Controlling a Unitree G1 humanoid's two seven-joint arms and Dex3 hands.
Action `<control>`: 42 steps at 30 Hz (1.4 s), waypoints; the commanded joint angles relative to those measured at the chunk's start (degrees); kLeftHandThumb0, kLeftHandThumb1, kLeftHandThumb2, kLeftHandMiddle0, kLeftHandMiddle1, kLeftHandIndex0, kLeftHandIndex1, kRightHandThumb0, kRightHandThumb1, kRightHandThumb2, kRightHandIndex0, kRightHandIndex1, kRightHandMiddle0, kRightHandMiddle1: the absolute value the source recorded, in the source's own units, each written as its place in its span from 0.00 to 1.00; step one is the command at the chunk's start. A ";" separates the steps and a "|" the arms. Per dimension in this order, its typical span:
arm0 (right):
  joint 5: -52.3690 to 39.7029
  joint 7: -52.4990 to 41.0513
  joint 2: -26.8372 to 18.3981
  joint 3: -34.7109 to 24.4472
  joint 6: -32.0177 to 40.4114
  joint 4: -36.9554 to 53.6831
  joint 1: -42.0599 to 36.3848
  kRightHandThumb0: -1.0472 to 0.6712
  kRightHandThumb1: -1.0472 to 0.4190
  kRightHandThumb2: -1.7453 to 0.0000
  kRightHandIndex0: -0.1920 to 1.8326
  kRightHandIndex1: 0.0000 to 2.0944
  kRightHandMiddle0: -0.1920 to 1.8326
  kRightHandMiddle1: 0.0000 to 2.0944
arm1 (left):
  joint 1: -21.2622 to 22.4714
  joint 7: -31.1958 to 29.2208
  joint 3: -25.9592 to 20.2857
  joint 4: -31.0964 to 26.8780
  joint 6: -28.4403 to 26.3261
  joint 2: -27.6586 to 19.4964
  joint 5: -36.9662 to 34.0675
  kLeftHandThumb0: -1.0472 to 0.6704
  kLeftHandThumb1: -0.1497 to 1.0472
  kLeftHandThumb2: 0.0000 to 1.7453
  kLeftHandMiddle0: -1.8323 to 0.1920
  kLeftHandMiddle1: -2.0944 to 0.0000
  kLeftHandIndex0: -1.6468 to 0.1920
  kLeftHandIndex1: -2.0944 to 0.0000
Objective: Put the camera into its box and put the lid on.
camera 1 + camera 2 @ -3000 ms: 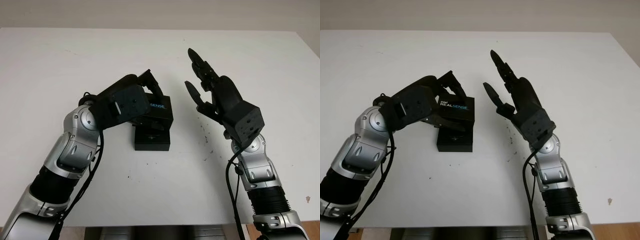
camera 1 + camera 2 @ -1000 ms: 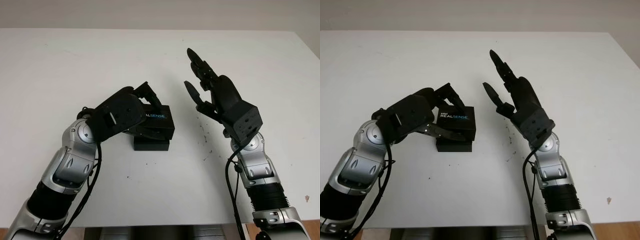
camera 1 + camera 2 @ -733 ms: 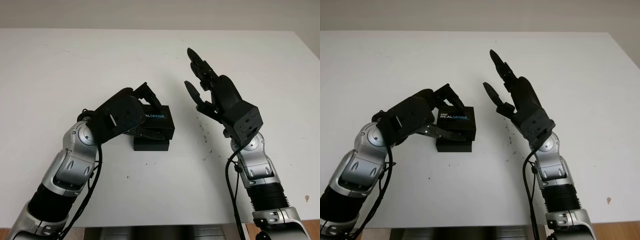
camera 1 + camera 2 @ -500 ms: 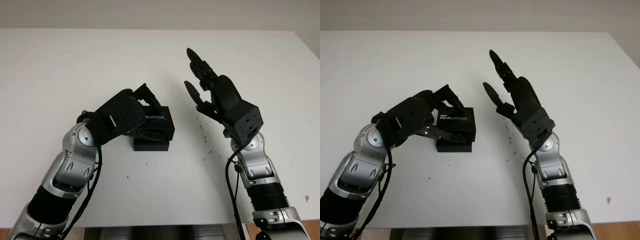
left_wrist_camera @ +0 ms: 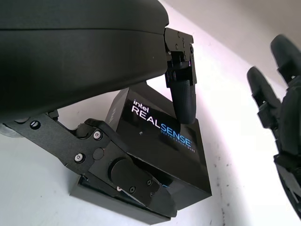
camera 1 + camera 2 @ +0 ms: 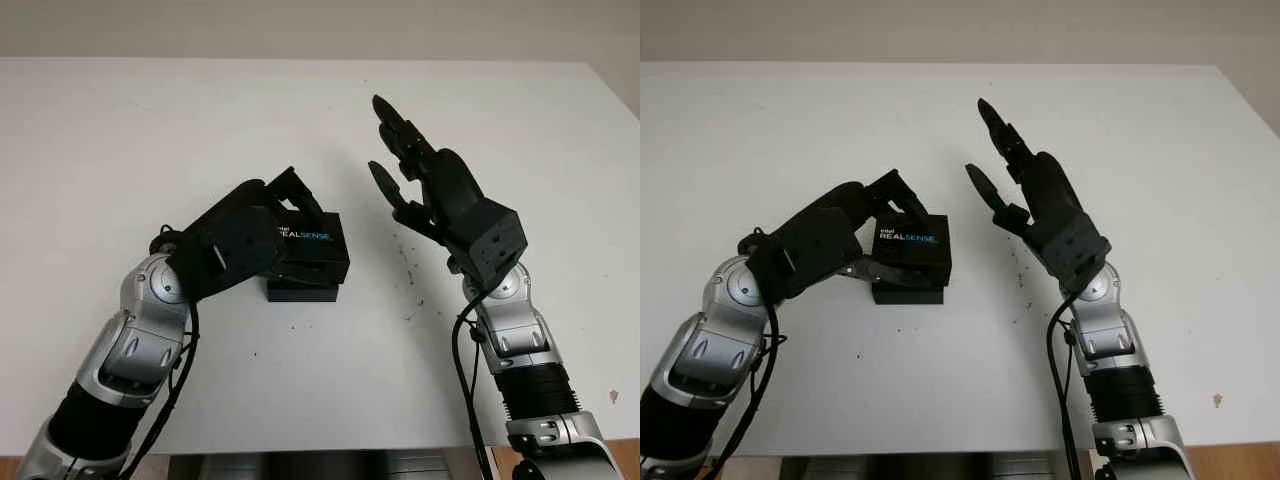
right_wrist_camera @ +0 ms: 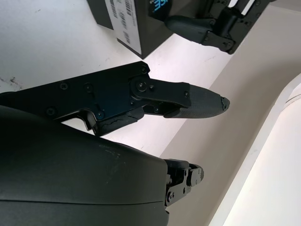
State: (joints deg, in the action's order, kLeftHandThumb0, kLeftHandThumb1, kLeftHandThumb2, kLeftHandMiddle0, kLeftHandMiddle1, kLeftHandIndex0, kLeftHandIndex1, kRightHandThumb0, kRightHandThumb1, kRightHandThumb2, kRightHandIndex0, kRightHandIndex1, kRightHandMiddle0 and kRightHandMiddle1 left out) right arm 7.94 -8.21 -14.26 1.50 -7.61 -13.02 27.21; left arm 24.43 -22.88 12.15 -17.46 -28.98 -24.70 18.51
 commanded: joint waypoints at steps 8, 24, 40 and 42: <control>-1.09 -0.90 -0.56 -0.74 1.21 1.32 0.13 0.19 0.00 0.71 0.15 0.02 0.15 0.02 | -2.32 1.46 -1.28 2.08 5.11 -0.55 0.75 0.40 1.00 0.16 0.84 0.09 0.88 0.17; -1.97 -1.65 -0.77 -1.07 2.06 1.55 -0.04 0.19 0.00 0.71 0.15 0.02 0.15 0.02 | -4.22 1.65 -1.45 1.57 4.68 0.25 0.98 0.38 1.00 0.18 0.83 0.14 0.89 0.20; -1.97 -2.37 -1.37 -1.09 1.96 1.21 0.32 0.20 0.00 0.71 0.14 0.02 0.14 0.02 | -5.53 3.24 -2.33 2.00 6.77 2.17 -0.03 0.38 1.00 0.19 0.85 0.14 0.90 0.19; -2.17 -2.55 -1.42 -1.17 2.25 1.32 0.30 0.20 0.00 0.71 0.14 0.02 0.14 0.02 | -5.58 3.29 -3.18 2.29 7.37 2.82 -1.53 0.38 1.00 0.20 0.85 0.12 0.90 0.17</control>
State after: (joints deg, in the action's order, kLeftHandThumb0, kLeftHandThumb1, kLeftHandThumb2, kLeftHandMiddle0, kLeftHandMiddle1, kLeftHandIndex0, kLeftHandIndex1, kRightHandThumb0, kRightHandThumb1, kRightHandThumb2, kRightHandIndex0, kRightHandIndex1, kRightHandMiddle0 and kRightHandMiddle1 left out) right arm 6.05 -10.57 -15.09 0.75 -5.22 -12.56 27.21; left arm 19.37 -19.96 9.91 -15.32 -22.46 -22.35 17.72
